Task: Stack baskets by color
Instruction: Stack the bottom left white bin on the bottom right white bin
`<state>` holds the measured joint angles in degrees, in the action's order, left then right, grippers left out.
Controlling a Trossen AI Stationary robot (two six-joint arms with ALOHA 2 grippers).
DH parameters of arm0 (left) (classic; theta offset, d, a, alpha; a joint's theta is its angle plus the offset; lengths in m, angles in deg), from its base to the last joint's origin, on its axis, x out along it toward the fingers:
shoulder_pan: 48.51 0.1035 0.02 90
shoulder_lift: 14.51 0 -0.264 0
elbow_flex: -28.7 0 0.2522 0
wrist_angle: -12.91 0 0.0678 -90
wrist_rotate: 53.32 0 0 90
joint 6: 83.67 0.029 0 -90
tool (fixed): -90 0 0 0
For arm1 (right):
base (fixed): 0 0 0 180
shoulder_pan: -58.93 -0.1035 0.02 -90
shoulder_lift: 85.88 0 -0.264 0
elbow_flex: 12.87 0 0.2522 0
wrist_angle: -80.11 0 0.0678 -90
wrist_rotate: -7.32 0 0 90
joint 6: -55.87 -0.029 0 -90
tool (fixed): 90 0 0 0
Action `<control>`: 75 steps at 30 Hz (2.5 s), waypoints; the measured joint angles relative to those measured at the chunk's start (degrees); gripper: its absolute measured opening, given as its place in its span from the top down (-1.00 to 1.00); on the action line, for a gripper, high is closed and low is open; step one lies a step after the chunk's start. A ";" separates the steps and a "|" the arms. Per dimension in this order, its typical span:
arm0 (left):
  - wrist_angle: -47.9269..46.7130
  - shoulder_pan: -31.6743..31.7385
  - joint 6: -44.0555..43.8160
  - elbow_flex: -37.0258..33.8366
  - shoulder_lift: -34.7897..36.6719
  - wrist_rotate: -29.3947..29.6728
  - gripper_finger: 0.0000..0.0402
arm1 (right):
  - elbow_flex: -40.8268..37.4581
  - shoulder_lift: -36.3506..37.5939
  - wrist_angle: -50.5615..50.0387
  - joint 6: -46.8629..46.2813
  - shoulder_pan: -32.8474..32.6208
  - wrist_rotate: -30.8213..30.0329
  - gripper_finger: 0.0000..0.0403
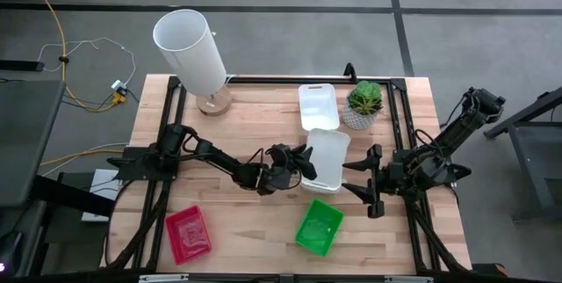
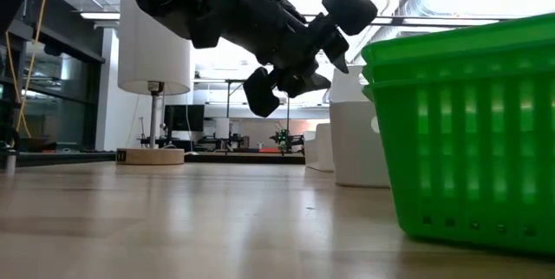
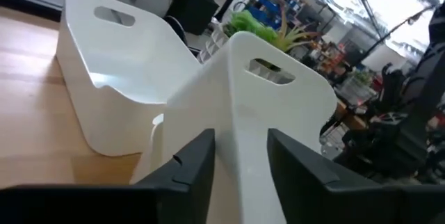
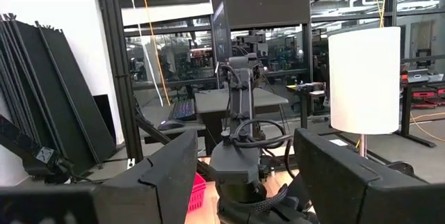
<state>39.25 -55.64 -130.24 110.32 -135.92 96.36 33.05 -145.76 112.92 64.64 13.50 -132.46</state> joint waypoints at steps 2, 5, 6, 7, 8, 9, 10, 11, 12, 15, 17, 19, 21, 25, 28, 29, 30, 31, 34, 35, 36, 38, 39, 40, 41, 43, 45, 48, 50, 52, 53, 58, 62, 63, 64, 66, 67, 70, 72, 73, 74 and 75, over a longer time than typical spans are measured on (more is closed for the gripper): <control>0.02 -0.12 1.61 0.00 0.00 -0.80 0.33 | 0.00 0.00 -0.54 -0.83 0.02 0.00 -0.12; -0.07 -0.46 5.03 -0.08 0.41 -1.06 0.24 | 0.00 0.00 -1.18 -1.03 0.03 0.00 -0.12; -0.02 -0.55 6.48 -0.09 0.92 -1.40 0.22 | 0.00 0.00 -1.27 -1.10 0.02 0.00 -0.12; -0.09 -0.71 8.00 -0.09 1.69 -1.99 0.19 | 0.00 0.00 -1.30 -1.26 0.04 0.00 -0.12; -0.04 -0.87 9.76 -0.09 2.61 -2.57 0.17 | 0.00 0.00 -1.30 -1.26 0.04 0.00 -0.12; 0.08 -1.08 11.80 -0.08 3.64 -3.29 0.15 | 0.00 0.01 -1.30 -1.26 0.04 -0.02 -0.12; 0.11 -1.31 14.00 -0.07 4.66 -3.68 0.14 | 0.00 0.00 -1.32 -1.26 0.04 -0.15 -0.12; 0.11 -1.57 16.38 -0.07 5.63 -3.99 0.12 | 0.00 0.00 -1.32 -1.26 0.02 -0.66 -0.12; -0.33 -1.92 19.04 -0.09 6.75 -4.22 0.11 | 0.00 0.00 -1.32 -1.33 0.03 -1.23 -0.12; -4.38 -3.35 25.70 -0.07 11.51 -4.27 0.07 | 0.00 0.02 -2.11 -2.37 0.02 -4.40 -0.12; -10.37 -4.63 29.52 -0.07 15.86 -4.27 0.06 | 0.00 0.00 -3.24 -2.80 0.04 -6.34 -0.12; -18.53 -6.13 32.11 -0.07 20.59 -5.67 0.06 | 0.02 0.02 -5.21 -2.81 0.04 -7.69 -0.12; -28.71 -8.04 33.10 -0.07 25.80 -9.09 0.06 | 0.02 0.00 -7.84 -3.52 0.04 -9.81 -0.12; -42.59 -12.90 33.15 -2.43 35.33 -14.59 0.06 | 0.02 0.00 -15.26 -6.88 1.49 -14.93 -0.12; -43.61 -17.45 33.58 -8.48 42.31 -12.40 0.06 | 0.02 0.00 -21.06 -10.46 3.72 -15.11 -0.12; -42.58 -19.03 34.06 -10.95 44.81 -10.56 0.06 | 0.02 0.00 -22.69 -11.43 4.67 -14.58 -0.12; -40.98 -20.54 34.58 -13.66 47.37 -8.67 0.06 | 0.02 0.00 -24.18 -11.84 5.57 -14.47 -0.12; -39.41 -21.82 34.98 -16.72 50.18 -6.85 0.06 | 0.02 0.00 -25.43 -12.38 6.51 -14.41 -0.12; -31.66 -24.77 36.57 -26.63 57.62 -4.09 0.06 | 1.28 0.01 -32.38 -15.19 10.24 -12.78 -0.12; -28.97 -25.45 37.17 -30.07 59.89 -4.09 0.06 | 2.73 0.00 -37.31 -17.21 11.80 -11.25 -0.12; -25.56 -26.08 37.69 -33.52 61.84 -4.32 0.06 | 4.59 0.02 -43.47 -20.55 13.61 -9.09 -0.12; -19.03 -27.06 37.84 -39.82 64.90 -5.52 0.06 | 8.97 -0.35 -58.85 -28.77 17.93 -3.24 -0.12; -15.87 -27.47 38.22 -42.74 65.92 -5.99 0.06 | 11.20 -1.00 -66.19 -32.26 20.27 0.11 -0.12; -12.32 -27.80 38.88 -45.14 66.48 -6.70 0.06 | 13.26 -1.78 -72.62 -34.80 22.38 2.99 -0.12; -9.04 -28.05 39.59 -47.36 66.93 -6.97 0.06 | 15.06 -2.57 -78.11 -36.36 24.22 4.85 -0.12; -2.22 -28.28 41.99 -50.65 67.09 -6.98 0.06 | 17.90 -4.27 -84.37 -37.16 26.96 6.50 -0.12; 3.21 -28.28 45.03 -52.17 67.10 -6.96 0.06 | 19.76 -5.73 -87.33 -35.55 28.45 7.39 -0.12; 6.48 -28.28 47.44 -52.43 67.10 -8.21 0.06 | 21.08 -7.86 -87.98 -32.38 29.74 7.20 -0.12; 6.63 -28.25 47.86 -52.36 67.10 -12.02 0.06 | 21.49 -9.38 -88.17 -30.37 30.60 6.80 -0.12; 6.54 -28.26 48.21 -52.20 67.10 -16.01 0.06 | 21.49 -10.99 -88.44 -28.77 31.56 7.00 -0.12; 6.65 -28.28 48.73 -52.17 67.10 -17.51 0.06 | 21.49 -11.86 -88.49 -27.99 32.05 7.48 -0.12; 6.97 -28.28 49.84 -52.17 67.10 -20.47 0.06 | 21.49 -15.42 -89.63 -26.27 34.25 6.86 -0.12; 6.93 -28.11 50.24 -52.17 67.09 -20.41 0.06 | 21.49 -16.37 -90.86 -25.30 35.83 5.77 -0.12; 6.90 -28.11 50.25 -52.17 67.08 -20.41 0.06 | 21.49 -16.37 -90.95 -25.22 36.20 5.77 -0.12; 6.91 -28.13 50.25 -52.17 67.08 -20.41 0.06 | 21.49 -16.37 -90.91 -25.28 36.57 5.81 -0.12; 6.91 -28.13 50.25 -52.17 67.08 -20.41 0.06 | 21.49 -16.37 -91.15 -25.19 37.16 6.76 -0.07; 6.91 -28.13 50.24 -52.17 67.08 -20.38 0.06 | 21.49 -16.37 -91.32 -25.14 37.31 7.09 -0.01; 6.91 -28.13 50.24 -52.17 67.08 -20.32 0.06 | 21.49 -16.37 -91.44 -24.59 37.61 8.09 0.31; 6.91 -28.13 50.25 -52.17 67.08 -20.27 0.06 | 21.49 -16.27 -91.42 -23.90 37.57 8.30 0.62; 6.91 -28.13 50.25 -52.17 67.08 -20.18 0.06 | 21.47 -16.07 -91.44 -23.62 37.53 8.34 0.80; 6.91 -28.13 50.25 -52.17 67.08 -19.87 0.06 | 21.46 -15.67 -91.42 -23.18 37.48 8.53 0.89; 6.93 -28.13 50.25 -52.17 67.08 -19.58 0.06 | 21.53 -15.25 -91.58 -22.94 37.46 8.96 0.93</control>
<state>46.18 -83.77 -79.99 58.14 -68.84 76.78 54.58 -161.01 21.35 41.70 50.96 -123.51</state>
